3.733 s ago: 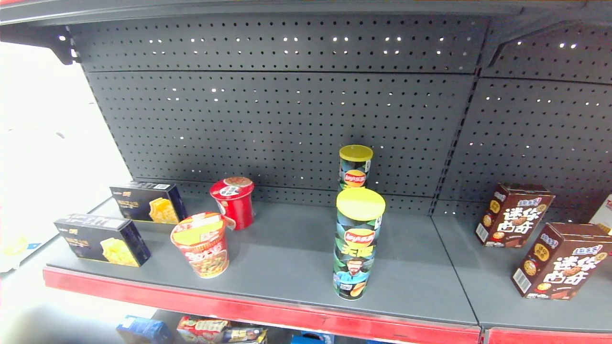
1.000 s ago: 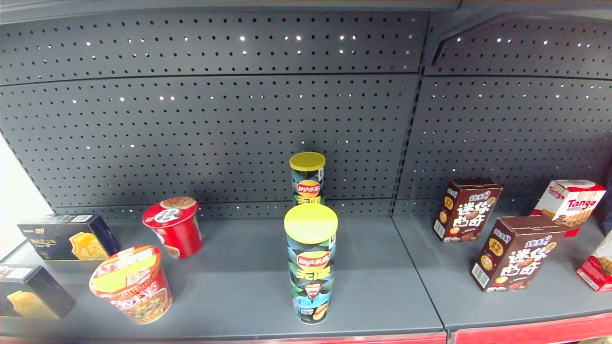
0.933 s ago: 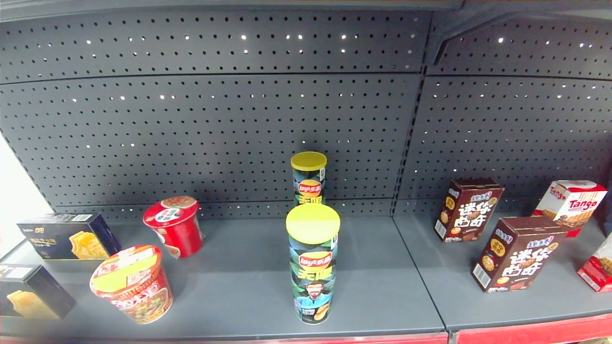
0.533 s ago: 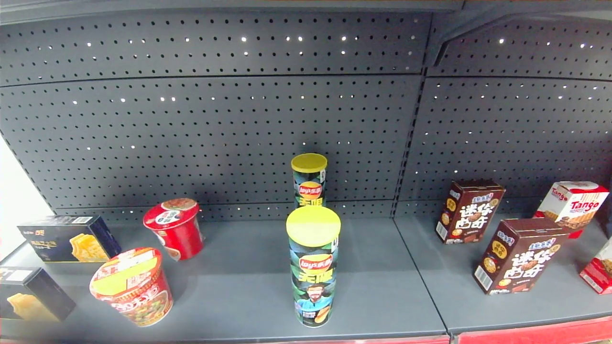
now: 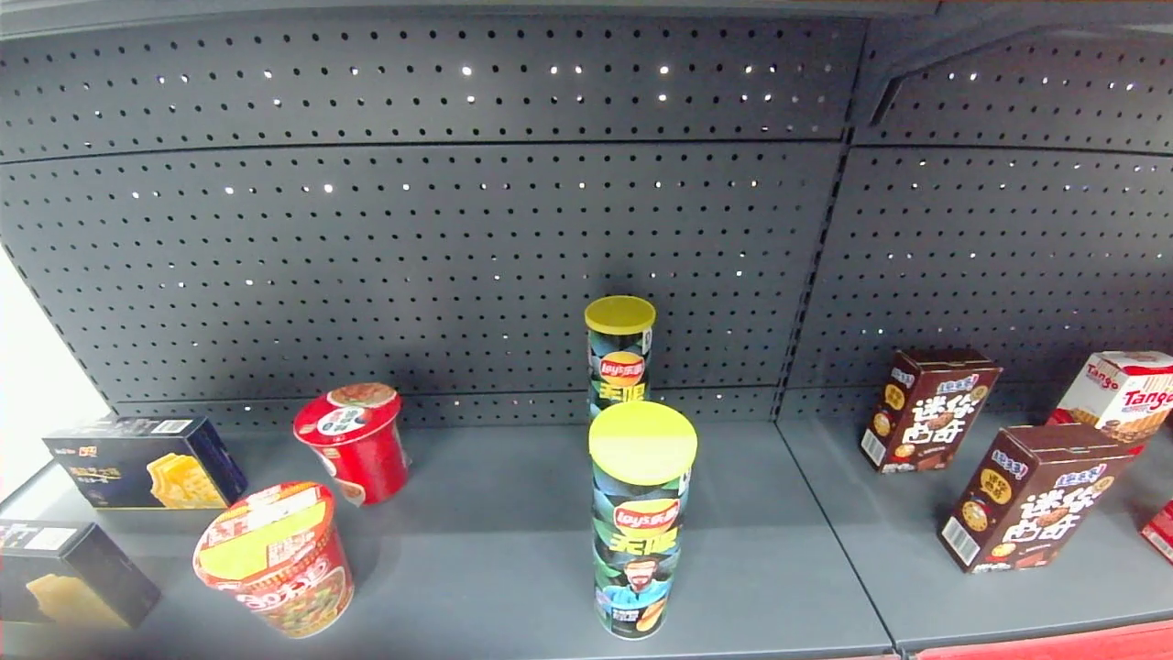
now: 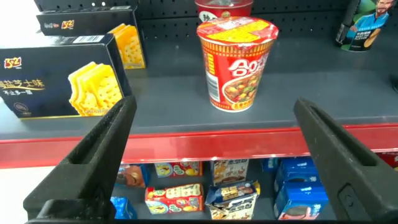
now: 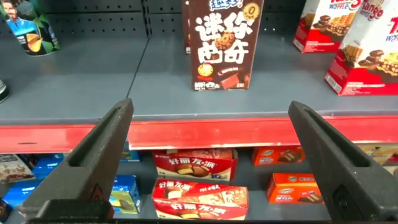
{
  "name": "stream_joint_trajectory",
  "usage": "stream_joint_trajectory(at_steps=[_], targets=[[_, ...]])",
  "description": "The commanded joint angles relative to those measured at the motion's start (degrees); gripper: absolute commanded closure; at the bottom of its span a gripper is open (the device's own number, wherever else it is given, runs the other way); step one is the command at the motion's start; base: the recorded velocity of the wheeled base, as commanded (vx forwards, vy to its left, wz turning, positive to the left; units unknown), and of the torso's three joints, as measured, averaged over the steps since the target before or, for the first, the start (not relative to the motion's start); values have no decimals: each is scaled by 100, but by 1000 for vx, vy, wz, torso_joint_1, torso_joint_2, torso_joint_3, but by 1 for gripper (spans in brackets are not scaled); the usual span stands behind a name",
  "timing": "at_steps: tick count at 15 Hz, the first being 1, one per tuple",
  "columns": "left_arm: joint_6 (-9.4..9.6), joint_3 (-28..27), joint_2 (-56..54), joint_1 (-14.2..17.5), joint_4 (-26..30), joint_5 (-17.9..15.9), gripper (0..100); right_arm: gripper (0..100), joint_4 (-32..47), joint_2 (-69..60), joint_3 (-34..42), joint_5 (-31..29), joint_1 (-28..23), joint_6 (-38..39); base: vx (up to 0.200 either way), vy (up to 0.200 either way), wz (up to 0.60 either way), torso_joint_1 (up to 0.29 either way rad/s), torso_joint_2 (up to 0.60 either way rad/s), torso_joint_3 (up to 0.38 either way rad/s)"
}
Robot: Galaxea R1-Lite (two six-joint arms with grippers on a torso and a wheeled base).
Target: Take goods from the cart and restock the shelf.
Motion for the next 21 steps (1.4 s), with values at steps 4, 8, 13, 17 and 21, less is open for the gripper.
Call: stream_joint_trajectory(at_steps=[4,8,13,17,21], targets=[[7,0,0,0,-1,-1,0,0,-1,7,0,4,-2,0,0,0,0,0,0,0],[-2,0,0,0,-1,-1,0,0,-10,7,0,-5,-2,0,0,0,300,2,-1,4],[-11,0,0,0,-1,8,0,0,-10,7,0,-5,-2,0,0,0,0,0,0,0],[7,0,0,0,-1,8,0,0,-10,7,0,-5,-2,0,-50,0,0,3,1,2],[7,0,0,0,-1,-1,0,0,-10,7,0,-5,-2,0,0,0,0,0,0,0]])
